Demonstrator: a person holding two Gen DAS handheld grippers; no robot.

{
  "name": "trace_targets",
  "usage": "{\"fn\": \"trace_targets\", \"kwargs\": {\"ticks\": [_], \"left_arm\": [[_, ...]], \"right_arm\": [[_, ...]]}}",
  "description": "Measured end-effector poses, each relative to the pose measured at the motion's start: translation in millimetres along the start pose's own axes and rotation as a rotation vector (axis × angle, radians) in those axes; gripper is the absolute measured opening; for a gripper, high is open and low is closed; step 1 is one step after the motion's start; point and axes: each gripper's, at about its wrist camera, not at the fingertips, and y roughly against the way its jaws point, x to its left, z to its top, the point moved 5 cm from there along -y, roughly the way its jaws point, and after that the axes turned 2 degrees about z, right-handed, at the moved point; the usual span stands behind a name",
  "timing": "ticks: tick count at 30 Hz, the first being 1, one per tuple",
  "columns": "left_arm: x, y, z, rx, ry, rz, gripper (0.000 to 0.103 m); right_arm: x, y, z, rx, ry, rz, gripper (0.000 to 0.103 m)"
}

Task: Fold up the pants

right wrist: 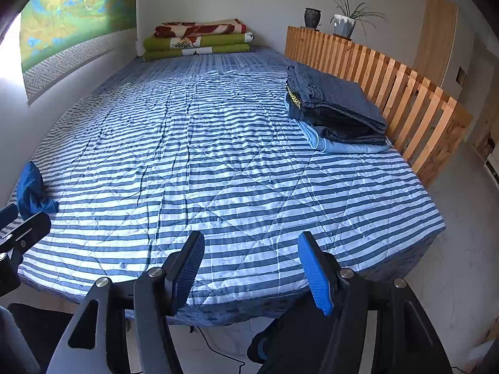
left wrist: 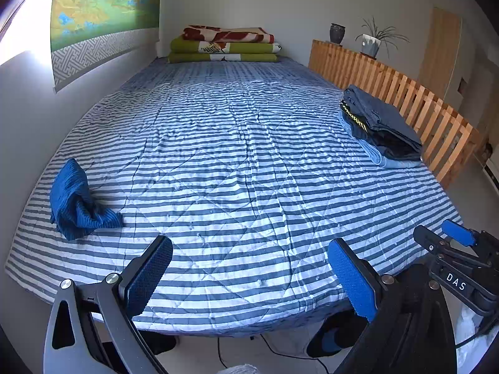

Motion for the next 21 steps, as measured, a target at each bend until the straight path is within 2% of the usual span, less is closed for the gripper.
{"fn": "trace_targets", "kwargs": {"ticks": [21], "left_arm": [[6.1,-18.2,-1.9,0.021,0.005,0.014,0.101]], "right_arm": [[8.3,-16.9,0.0,0.029,0.003,0.022,0.058]]}}
